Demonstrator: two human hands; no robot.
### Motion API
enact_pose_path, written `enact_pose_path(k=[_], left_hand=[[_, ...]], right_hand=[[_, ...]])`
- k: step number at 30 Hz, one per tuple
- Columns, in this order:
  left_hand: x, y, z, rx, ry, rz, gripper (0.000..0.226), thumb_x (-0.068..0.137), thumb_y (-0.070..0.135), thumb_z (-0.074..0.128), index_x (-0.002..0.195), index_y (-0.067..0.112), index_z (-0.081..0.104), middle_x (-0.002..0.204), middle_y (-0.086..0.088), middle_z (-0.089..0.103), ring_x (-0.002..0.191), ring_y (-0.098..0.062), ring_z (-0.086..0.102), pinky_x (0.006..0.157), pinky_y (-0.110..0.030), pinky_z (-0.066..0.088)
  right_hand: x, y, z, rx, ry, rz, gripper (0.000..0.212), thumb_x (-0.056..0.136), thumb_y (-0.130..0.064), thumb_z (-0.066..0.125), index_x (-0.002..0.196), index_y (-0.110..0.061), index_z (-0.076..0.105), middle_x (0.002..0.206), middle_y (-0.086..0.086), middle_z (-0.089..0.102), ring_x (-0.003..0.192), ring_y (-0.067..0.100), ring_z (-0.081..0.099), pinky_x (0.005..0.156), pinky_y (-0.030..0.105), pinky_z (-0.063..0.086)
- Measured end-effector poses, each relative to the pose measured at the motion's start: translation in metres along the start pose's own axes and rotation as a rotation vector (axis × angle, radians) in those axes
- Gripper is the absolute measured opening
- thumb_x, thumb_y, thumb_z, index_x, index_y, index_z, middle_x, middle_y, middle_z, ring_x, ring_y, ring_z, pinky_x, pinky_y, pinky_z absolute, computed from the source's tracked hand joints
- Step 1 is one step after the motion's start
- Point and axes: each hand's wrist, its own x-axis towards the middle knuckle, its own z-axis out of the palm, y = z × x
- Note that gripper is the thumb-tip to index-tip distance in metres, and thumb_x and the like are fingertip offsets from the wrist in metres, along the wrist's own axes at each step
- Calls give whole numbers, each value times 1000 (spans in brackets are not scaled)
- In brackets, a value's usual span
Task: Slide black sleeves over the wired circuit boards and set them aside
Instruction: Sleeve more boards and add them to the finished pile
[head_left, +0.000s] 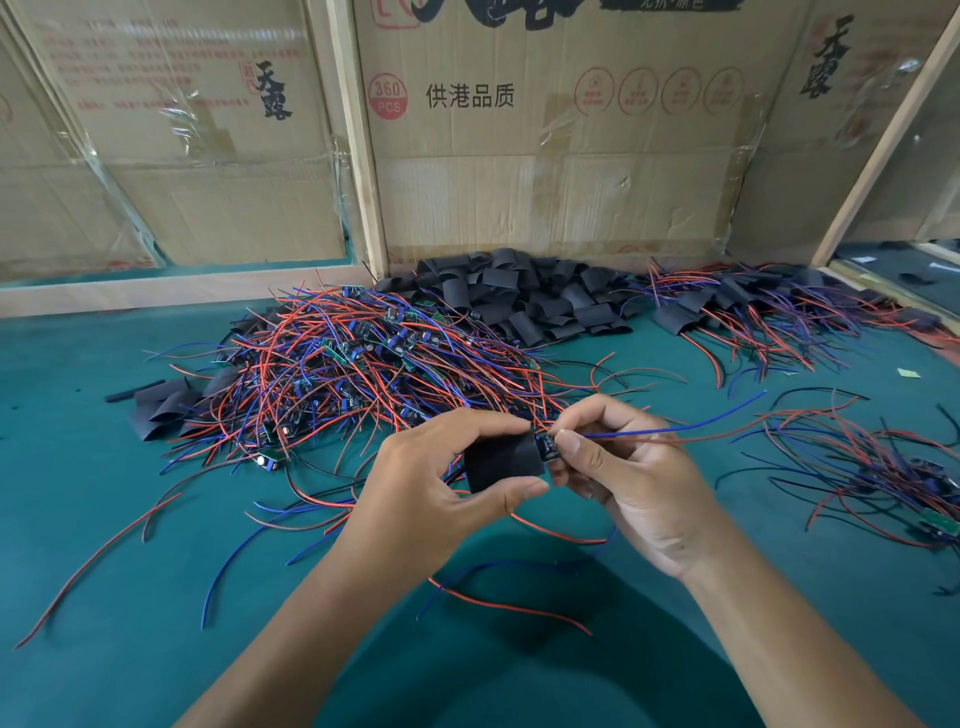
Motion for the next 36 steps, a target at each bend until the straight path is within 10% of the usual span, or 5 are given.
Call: enact_pose_path(k=[36], left_hand=[[-3, -8, 5, 150, -139, 10, 35, 84, 34, 78, 116, 32, 66, 107, 20, 66, 98, -4, 63, 84, -26, 51]], right_hand=[[-1, 8, 2, -207, -48, 119, 24, 94, -29, 64, 76, -15, 57, 61, 3, 56, 53, 15, 45, 47, 22, 35]])
